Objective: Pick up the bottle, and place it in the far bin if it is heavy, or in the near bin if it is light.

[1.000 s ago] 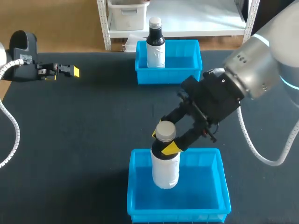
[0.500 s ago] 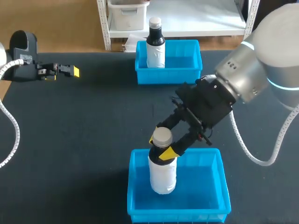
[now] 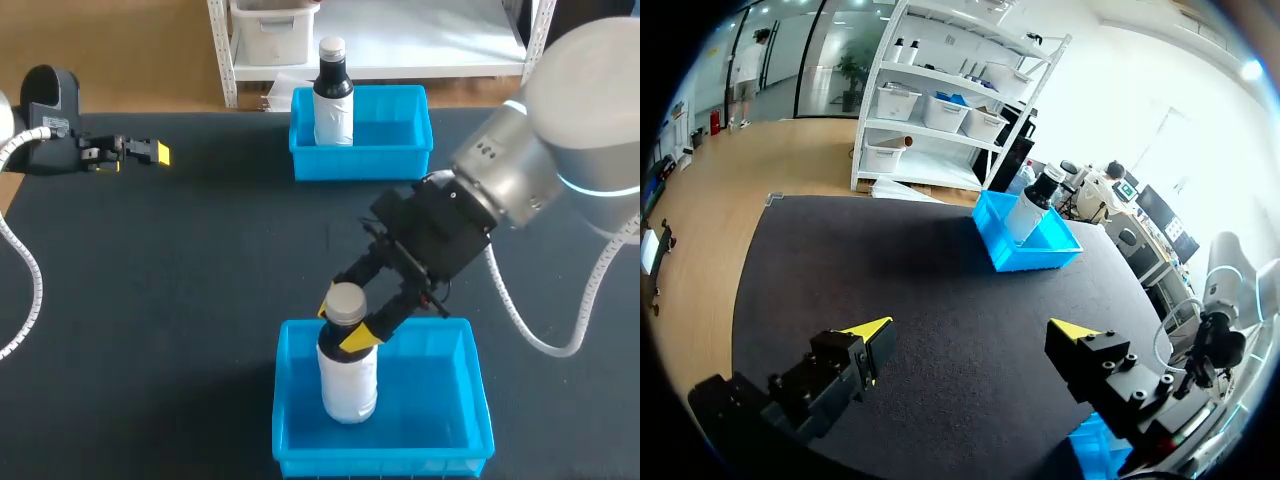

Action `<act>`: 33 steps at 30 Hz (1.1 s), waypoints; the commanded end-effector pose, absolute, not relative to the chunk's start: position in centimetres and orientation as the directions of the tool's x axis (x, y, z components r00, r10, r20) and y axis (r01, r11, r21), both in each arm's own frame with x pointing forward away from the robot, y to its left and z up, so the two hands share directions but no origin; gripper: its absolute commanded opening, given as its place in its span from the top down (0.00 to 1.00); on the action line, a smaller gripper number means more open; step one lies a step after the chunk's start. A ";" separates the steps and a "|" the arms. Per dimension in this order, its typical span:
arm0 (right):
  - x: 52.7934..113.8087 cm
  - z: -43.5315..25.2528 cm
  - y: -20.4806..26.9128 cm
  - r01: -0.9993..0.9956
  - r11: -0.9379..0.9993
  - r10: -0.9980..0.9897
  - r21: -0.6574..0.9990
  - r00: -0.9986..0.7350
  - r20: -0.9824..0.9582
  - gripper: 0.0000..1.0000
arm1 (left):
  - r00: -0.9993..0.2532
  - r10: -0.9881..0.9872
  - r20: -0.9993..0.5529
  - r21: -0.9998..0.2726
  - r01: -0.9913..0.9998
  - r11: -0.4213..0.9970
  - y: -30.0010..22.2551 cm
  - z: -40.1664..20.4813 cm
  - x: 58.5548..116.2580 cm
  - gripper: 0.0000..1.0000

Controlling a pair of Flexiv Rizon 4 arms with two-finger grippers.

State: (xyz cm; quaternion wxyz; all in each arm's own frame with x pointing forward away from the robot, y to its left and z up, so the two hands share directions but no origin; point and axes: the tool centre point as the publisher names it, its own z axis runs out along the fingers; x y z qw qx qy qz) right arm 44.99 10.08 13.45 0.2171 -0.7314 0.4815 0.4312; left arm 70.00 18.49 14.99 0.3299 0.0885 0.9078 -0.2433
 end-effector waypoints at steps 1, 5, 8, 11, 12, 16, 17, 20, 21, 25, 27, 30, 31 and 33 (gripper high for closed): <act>45.2 13.2 10.3 -0.888 -0.447 -0.520 0.104 0.164 -0.839 0.73 | -0.767 0.000 -0.642 -0.383 0.321 0.866 18.5 15.0 70.0 0.00; 45.2 13.2 10.2 -0.889 -0.445 -0.529 0.108 0.164 -0.833 0.03 | -0.767 0.000 -0.642 -0.383 0.321 0.866 18.5 15.0 70.0 0.00; 45.3 13.1 10.2 -0.891 -0.441 -0.534 0.109 0.162 -0.830 0.00 | -0.767 0.000 -0.642 -0.383 0.321 0.866 18.5 15.0 70.0 0.00; 45.4 13.1 10.2 -0.892 -0.437 -0.539 0.111 0.161 -0.827 0.00 | -0.767 0.000 -0.642 -0.383 0.321 0.866 18.5 15.0 70.0 0.00; 45.5 13.1 10.1 -0.893 -0.435 -0.541 0.112 0.160 -0.825 0.00 | -0.767 0.000 -0.642 -0.383 0.321 0.866 18.5 15.0 70.0 0.00; 45.9 13.1 9.7 -0.901 -0.417 -0.558 0.118 0.151 -0.816 0.00 | -0.767 0.000 -0.642 -0.383 0.321 0.866 18.5 15.0 70.0 0.00; 46.2 13.2 9.4 -0.904 -0.410 -0.565 0.119 0.149 -0.812 0.00 | -0.767 0.000 -0.642 -0.383 0.321 0.866 18.5 15.0 70.0 0.00; 46.9 13.6 8.3 -0.913 -0.391 -0.581 0.119 0.145 -0.801 0.00 | -0.767 0.000 -0.642 -0.383 0.321 0.866 18.5 15.0 70.0 0.00; 47.1 13.6 8.0 -0.915 -0.387 -0.586 0.118 0.145 -0.797 0.00 | -0.767 0.000 -0.642 -0.383 0.321 0.866 18.5 15.0 70.0 0.00; 48.3 14.2 5.8 -0.927 -0.355 -0.619 0.119 0.138 -0.773 0.00 | -0.767 0.000 -0.642 -0.383 0.321 0.866 18.5 15.0 70.0 0.00; 49.1 14.5 4.7 -0.933 -0.337 -0.631 0.123 0.127 -0.765 0.00 | -0.767 0.000 -0.642 -0.383 0.321 0.866 18.5 15.0 70.0 0.00; 50.3 14.9 3.1 -0.945 -0.301 -0.651 0.129 0.105 -0.752 0.00 | -0.767 0.000 -0.642 -0.383 0.321 0.866 18.5 15.0 70.0 0.00; 50.9 15.1 2.4 -0.951 -0.280 -0.659 0.133 0.090 -0.746 0.00 | -0.767 0.000 -0.642 -0.383 0.321 0.866 18.5 15.0 70.0 0.00; 51.8 15.2 1.7 -0.957 -0.253 -0.669 0.145 0.064 -0.740 0.00 | -0.767 0.000 -0.642 -0.383 0.321 0.866 18.5 15.0 70.0 0.00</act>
